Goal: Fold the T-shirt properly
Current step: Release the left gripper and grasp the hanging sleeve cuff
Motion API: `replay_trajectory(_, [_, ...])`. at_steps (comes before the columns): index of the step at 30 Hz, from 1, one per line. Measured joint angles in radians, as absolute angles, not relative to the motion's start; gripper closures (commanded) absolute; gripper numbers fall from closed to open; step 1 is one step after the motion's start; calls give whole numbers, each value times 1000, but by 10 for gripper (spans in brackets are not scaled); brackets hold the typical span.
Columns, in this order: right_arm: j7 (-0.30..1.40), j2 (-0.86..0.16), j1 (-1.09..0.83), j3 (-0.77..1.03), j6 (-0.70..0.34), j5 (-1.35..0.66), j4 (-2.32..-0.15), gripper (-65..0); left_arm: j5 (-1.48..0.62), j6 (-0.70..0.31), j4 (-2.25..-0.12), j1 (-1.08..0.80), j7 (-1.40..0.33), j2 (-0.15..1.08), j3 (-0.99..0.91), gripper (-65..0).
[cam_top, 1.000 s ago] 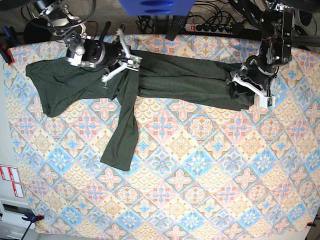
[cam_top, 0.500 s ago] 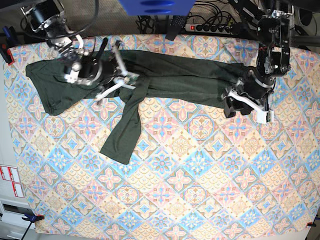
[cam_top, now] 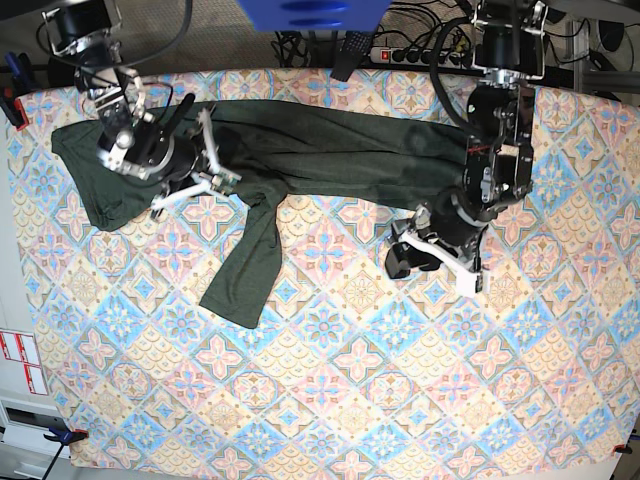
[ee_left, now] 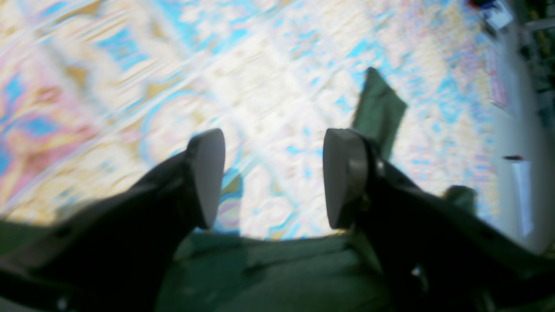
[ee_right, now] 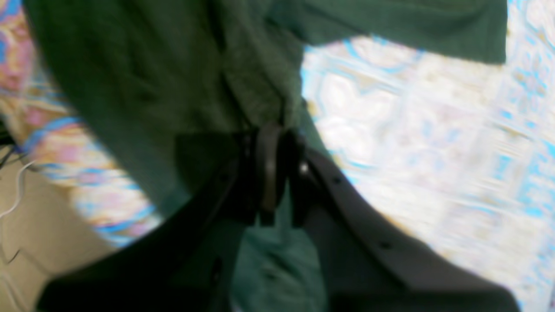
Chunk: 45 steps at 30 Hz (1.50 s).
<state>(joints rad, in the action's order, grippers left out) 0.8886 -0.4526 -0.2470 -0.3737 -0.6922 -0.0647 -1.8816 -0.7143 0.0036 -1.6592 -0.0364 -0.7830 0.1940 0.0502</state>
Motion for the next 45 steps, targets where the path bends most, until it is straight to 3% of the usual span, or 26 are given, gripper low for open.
replay_trajectory(9, [888, -454, -228, -624, -699, -71, -1912, -57, -709, 9, -1570, 24, -781, 146, 50, -357])
replay_trajectory(12, [903, -458, -228, -620, -699, -71, -1911, -74, -710, 8, -1571, 34, -779, 142, 78, -357])
replay_trajectory(19, [921, -461, -208, -542, -695, -68, -1911, -183, -711, 7, -1571, 39, -781, 131, 117, -358])
replay_trajectory(29, [929, -458, -213, -543, -699, -67, -1911, -211, -710, 8, -1568, 39, -781, 113, 115, -358])
replay_trajectory(36, [928, -368, -216, -178, -693, -58, -1922, -214, -707, 12, -1426, 105, -781, 49, 120, -358])
replay_trajectory(45, [929, -305, -224, 33, -702, -69, -1935, -211, -715, 4, -1345, 203, -770, -13, 162, -358])
